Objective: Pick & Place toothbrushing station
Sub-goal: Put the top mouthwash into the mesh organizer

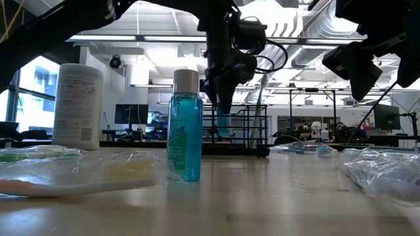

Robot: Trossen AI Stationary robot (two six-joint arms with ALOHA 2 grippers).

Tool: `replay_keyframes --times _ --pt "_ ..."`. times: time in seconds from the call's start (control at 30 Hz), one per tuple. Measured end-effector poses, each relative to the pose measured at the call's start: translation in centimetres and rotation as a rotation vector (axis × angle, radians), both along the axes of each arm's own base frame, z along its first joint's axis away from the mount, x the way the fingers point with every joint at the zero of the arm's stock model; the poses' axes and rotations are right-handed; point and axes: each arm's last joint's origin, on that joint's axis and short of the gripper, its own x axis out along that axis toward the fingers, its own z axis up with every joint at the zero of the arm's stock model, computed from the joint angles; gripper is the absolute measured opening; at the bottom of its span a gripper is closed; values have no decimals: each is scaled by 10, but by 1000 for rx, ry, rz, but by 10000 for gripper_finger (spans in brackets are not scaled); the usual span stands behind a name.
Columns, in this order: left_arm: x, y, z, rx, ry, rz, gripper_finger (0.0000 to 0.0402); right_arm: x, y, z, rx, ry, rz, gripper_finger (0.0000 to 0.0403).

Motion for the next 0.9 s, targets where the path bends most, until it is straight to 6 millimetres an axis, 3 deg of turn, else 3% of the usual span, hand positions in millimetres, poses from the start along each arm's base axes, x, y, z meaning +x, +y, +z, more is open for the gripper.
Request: replay_keyframes --times 0.47,0.9 --pt "-1 1 0 46 8 -123 86 0 0 0 -6 -3 10 229" --pt "-3 -1 12 95 -3 -184 86 0 0 0 -6 -2 10 229"
